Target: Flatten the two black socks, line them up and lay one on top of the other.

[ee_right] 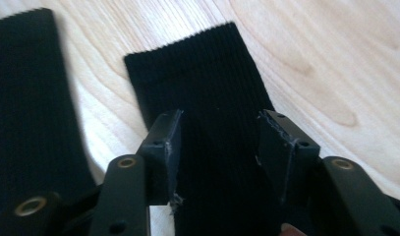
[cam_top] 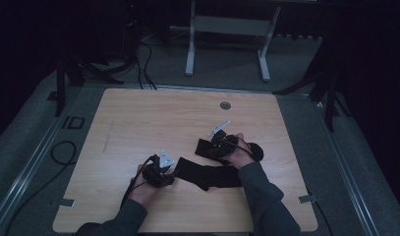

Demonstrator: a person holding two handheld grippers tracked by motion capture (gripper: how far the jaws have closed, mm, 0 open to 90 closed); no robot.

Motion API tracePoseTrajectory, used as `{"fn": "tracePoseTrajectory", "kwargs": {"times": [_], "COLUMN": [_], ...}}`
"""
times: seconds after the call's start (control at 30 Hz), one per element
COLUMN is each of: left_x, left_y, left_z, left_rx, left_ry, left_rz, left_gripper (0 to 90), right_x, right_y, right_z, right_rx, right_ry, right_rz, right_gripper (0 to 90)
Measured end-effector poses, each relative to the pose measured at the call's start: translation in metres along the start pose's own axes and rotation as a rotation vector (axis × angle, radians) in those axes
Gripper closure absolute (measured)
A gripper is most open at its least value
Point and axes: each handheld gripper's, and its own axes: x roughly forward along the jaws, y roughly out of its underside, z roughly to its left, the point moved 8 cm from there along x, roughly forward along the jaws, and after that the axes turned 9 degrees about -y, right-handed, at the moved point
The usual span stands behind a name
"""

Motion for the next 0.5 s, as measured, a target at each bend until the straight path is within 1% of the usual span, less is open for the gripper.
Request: {"fn": "tracePoseTrajectory", "kwargs": {"times": [0.1,0.17,0.27,0.3,0.33,0.37,0.4,0.47,0.5], "left_x": [0.0,0.0,-0.0001,-0.0004,-0.0004,-0.0004,-0.0004,-0.0004,-0.0002], "left_y": [0.0,0.0,0.0001,0.0001,0.0001,0.0001,0.0001,0.0,-0.0001], "left_z": [0.0,0.0,-0.0001,-0.0008,-0.001,-0.001,-0.0015,-0.0017,-0.0019], "left_rx": [-0.002,-0.001,0.001,0.003,0.003,0.003,0.002,0.002,0.0], "left_ry": [0.001,0.001,0.0,0.0,0.0,0.0,-0.001,0.0,0.002], "left_rz": [0.0,0.0,0.001,0.003,0.003,0.003,0.002,0.002,0.001], "left_gripper": [59.2,59.1,59.1,59.0,59.0,59.1,59.1,59.1,59.1], "right_x": [0.0093,0.0103,0.0107,0.0108,0.0109,0.0109,0.0106,0.0106,0.0105], "right_y": [0.0032,0.0029,0.0026,0.0023,0.0019,0.0019,0.001,0.001,0.0007], "right_z": [-0.0034,-0.0049,-0.0054,-0.0053,-0.0057,-0.0057,-0.0065,-0.0065,-0.0073], "right_rx": [0.035,0.074,0.077,0.095,0.1,0.1,0.115,0.115,0.123], "right_ry": [-0.022,-0.044,-0.039,-0.029,-0.023,-0.023,-0.013,-0.013,-0.006], "right_rz": [0.021,0.009,0.006,0.003,0.0,0.0,-0.007,-0.007,-0.012], "right_gripper": [45.3,44.9,45.3,48.1,50.8,50.8,58.7,58.7,61.4]}}
